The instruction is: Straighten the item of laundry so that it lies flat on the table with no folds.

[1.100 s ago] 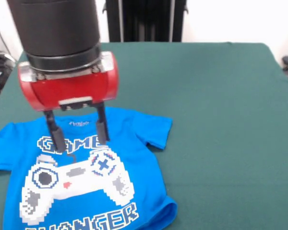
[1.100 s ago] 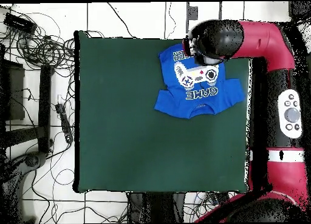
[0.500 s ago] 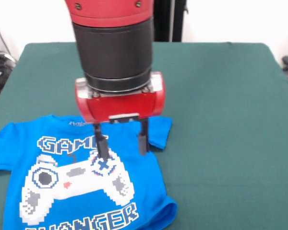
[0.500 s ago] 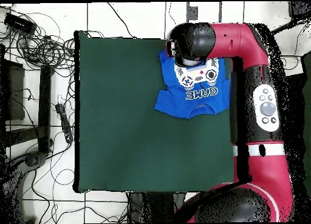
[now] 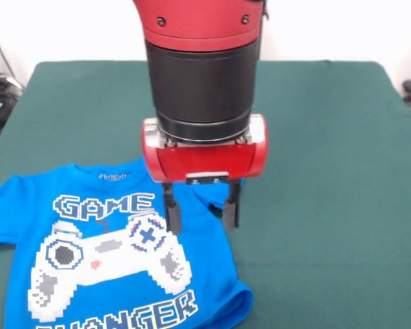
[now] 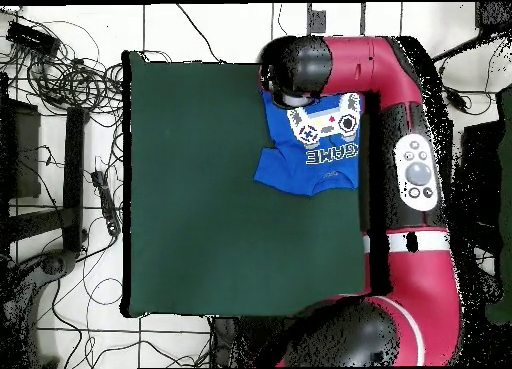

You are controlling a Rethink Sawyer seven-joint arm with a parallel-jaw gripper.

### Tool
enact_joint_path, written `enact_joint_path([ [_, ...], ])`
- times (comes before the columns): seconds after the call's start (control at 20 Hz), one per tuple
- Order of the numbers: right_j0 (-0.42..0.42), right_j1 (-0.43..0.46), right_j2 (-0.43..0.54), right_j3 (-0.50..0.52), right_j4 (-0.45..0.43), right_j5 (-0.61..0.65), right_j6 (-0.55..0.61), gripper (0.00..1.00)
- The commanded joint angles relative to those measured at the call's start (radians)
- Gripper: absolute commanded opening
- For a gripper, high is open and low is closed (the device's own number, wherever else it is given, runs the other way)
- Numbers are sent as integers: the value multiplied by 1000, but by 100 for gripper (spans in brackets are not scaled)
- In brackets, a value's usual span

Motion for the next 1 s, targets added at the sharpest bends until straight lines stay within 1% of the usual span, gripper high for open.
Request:
enact_joint_path([
  [0.05,75,98,-90,-35,44,-39,311,100],
  [0.4,127,156,-115,-143,59,-25,311,100],
  [1.0,188,256,-104,-327,69,14,280,100],
])
